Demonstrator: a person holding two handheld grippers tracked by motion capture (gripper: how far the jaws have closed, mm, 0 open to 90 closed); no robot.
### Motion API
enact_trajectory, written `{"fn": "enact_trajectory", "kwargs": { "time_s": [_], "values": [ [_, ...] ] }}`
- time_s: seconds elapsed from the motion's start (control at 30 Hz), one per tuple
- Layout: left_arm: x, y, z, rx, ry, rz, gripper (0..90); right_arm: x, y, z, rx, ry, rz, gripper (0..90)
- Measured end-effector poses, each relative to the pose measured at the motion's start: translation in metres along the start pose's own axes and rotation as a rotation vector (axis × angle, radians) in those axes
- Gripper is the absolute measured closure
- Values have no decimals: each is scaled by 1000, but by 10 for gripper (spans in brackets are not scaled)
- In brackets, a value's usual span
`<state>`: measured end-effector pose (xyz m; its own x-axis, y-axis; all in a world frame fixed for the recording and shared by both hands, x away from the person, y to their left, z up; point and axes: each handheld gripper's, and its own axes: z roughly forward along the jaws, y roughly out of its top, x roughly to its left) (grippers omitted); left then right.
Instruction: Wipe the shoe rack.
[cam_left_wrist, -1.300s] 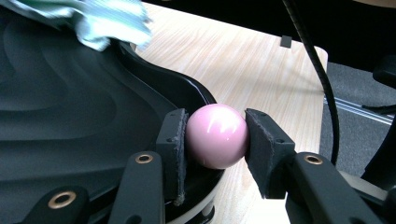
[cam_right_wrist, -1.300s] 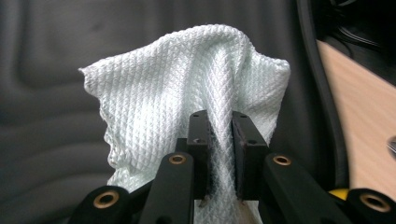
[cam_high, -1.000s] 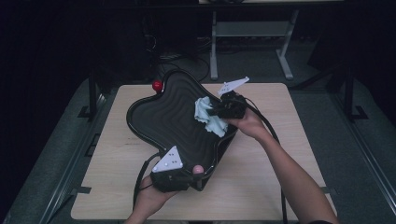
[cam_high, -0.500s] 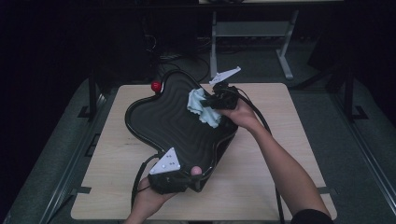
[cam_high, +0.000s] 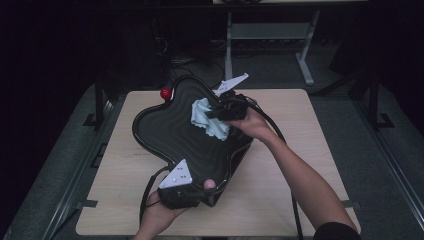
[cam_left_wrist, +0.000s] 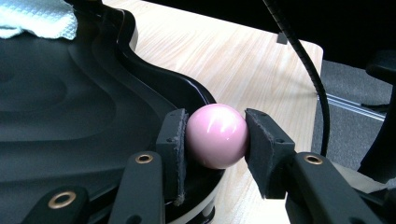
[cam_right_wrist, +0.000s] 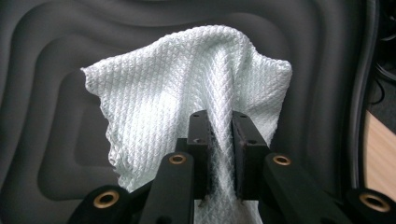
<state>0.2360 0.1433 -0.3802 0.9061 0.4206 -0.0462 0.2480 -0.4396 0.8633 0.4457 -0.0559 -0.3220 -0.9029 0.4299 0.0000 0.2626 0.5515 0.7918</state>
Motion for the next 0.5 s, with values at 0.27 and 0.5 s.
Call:
{"fn": "enact_trajectory", "kwargs": {
  "time_s": [0.27, 0.5],
  "values": [
    [-1, -1, -2, 3, -1, 4, 604, -19, 5, 2, 5, -38, 49, 792],
    [-1, -1, -2, 2, -1, 5, 604, -17, 11, 6, -12, -20, 41, 793]
  ]
}}
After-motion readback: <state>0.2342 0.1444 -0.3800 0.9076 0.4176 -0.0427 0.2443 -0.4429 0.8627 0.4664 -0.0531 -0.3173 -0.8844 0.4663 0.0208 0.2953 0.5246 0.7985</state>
